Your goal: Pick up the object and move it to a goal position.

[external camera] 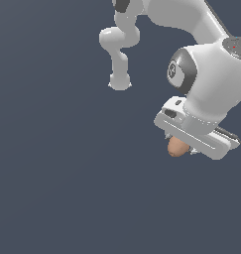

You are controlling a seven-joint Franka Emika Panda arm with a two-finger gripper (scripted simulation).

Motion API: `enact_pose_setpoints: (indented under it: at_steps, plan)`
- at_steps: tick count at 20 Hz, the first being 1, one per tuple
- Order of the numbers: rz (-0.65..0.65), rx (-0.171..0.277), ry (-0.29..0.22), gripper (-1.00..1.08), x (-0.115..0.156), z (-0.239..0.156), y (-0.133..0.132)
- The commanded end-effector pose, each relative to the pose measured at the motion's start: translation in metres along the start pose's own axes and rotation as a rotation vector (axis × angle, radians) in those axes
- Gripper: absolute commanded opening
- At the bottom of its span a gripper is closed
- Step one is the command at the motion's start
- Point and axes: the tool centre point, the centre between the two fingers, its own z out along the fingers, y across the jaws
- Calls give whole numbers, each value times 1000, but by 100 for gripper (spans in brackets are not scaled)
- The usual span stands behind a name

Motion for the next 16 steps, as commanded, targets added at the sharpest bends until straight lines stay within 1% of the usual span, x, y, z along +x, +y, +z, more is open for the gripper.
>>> enact_pose_setpoints:
  at_steps: [1, 8, 16]
  plan:
    - [2, -1, 0, -100, -6, -12, -12]
    - [1, -1, -1, -100, -16, -29, -31]
    - [1, -1, -1, -100, -19, -35, -37]
